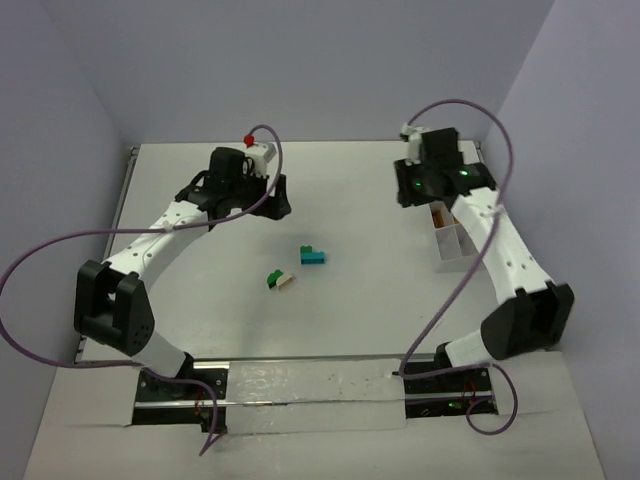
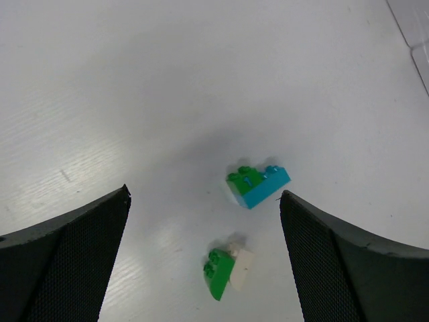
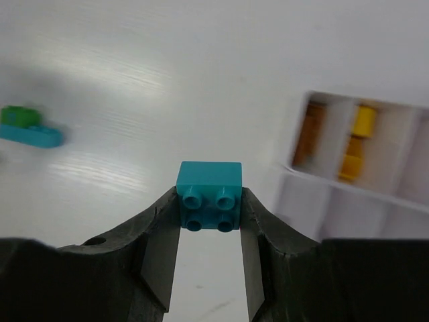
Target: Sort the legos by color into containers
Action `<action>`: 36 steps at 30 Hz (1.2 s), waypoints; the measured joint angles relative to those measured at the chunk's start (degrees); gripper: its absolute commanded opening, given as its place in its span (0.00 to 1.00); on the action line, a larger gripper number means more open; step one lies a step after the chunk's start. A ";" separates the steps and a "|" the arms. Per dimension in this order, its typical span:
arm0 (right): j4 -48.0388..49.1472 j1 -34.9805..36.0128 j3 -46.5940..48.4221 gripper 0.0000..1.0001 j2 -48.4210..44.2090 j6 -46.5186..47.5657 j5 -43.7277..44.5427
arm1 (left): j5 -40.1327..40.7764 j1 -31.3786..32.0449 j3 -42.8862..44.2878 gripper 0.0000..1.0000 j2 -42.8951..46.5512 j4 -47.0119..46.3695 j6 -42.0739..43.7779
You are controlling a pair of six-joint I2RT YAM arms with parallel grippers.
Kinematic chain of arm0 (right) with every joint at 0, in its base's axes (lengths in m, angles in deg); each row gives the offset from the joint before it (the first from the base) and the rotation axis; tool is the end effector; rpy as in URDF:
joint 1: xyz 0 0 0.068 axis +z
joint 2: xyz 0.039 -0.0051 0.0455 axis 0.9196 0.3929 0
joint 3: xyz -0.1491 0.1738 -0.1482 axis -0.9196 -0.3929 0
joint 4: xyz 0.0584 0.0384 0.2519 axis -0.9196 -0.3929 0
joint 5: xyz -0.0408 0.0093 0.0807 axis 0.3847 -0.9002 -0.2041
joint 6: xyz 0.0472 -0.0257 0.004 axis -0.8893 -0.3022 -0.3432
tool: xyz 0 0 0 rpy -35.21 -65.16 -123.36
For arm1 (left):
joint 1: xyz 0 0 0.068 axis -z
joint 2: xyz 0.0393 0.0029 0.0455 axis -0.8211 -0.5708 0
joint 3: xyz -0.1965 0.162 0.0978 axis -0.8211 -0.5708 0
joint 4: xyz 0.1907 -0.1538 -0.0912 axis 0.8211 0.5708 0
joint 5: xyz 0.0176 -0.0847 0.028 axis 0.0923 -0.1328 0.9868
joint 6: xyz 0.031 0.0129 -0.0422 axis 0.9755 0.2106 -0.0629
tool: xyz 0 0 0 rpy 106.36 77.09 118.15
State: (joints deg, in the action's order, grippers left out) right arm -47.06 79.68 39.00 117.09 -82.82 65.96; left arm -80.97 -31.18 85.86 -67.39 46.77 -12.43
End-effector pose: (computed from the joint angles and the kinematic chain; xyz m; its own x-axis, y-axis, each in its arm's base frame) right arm 0.2982 0.0700 0.3596 -0.6880 -0.2418 -0.6843 -0.3207 0.9471 -0.0123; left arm 0.3199 -0.1519 0.2992 -0.6363 0.1243 -0.7614 0.4786 0.8376 -0.2632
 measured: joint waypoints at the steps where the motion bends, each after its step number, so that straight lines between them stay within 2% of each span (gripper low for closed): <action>1: 0.02 -3.07 -1.52 0.00 -2.79 2.29 0.21 | 0.17 1.17 0.44 0.99 -0.14 0.34 0.42; 5: -2.21 -15.10 -6.10 0.00 -9.82 10.76 1.95 | 0.40 2.92 3.51 0.99 -1.78 1.28 1.38; 10: -4.19 -24.77 -8.19 0.00 -11.14 18.50 4.57 | 0.89 2.93 5.82 0.99 -3.32 1.78 1.42; 16: -4.83 -29.47 -8.49 0.01 -8.25 23.02 6.85 | 1.26 3.06 6.20 0.99 -3.93 2.42 1.43; 25: -3.55 -30.82 -8.25 0.09 1.28 25.39 7.40 | 1.51 3.06 6.27 0.99 -4.00 3.16 1.61; 29: -3.00 -30.86 -7.40 0.20 3.93 25.97 7.59 | 1.49 3.06 6.27 0.99 -4.00 3.31 1.68; 31: -2.44 -30.86 -7.03 0.32 4.82 26.14 8.01 | 1.50 3.06 6.27 0.99 -4.01 3.32 1.66; 34: -1.85 -30.86 -6.88 0.44 5.54 26.38 8.69 | 1.51 3.06 6.34 0.99 -4.09 3.37 1.68; 36: -1.57 -30.86 -6.87 0.57 5.71 26.53 9.12 | 1.48 3.06 6.46 0.99 -4.33 3.45 1.68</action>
State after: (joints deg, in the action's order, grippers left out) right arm -48.64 48.82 32.14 122.81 -56.29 75.08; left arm -79.48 -28.12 92.32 -71.72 50.23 -10.75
